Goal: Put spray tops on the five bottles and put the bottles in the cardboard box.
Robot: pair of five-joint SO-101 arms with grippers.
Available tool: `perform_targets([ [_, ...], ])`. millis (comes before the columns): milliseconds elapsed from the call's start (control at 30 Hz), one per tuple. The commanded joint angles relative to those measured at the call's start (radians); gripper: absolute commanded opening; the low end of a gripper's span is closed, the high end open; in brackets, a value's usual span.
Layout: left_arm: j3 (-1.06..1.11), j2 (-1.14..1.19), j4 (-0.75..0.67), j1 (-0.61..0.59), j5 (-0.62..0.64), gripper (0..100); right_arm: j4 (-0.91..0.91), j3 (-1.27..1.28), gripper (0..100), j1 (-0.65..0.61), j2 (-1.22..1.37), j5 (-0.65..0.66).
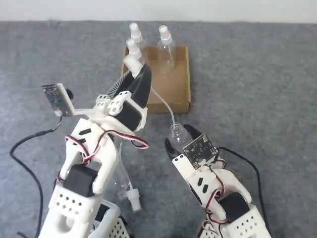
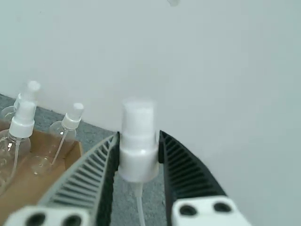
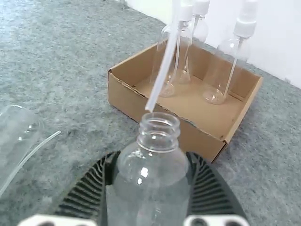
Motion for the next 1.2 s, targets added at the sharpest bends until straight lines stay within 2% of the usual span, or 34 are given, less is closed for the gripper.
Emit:
perform_targets([
  [0, 0.008, -0.018, -0.069, -0.014, 0.011, 1, -0.030, -0.009, 1.3, -0.012, -0.024, 0.015],
  [400, 0.056, -0.017, -0.095, -0.006, 0.008, 1, -0.030, -0.012, 1.3, -0.012, -0.024, 0.015],
  [633, 0.131, -0.017, -0.213, -0.008, -0.031, 1, -0.030, -0.012, 1.3, -0.013, -0.024, 0.015],
  [833, 0.147, -0.017, -0.219, -0.005, -0.046, 1, -0.030, -0.014, 1.3, -0.010, -0.024, 0.015],
  [1167, 0.239, -0.023, -0.219, 0.186, -0.252, 1, -0.030, -0.014, 1.3, -0.004, -0.024, 0.015],
])
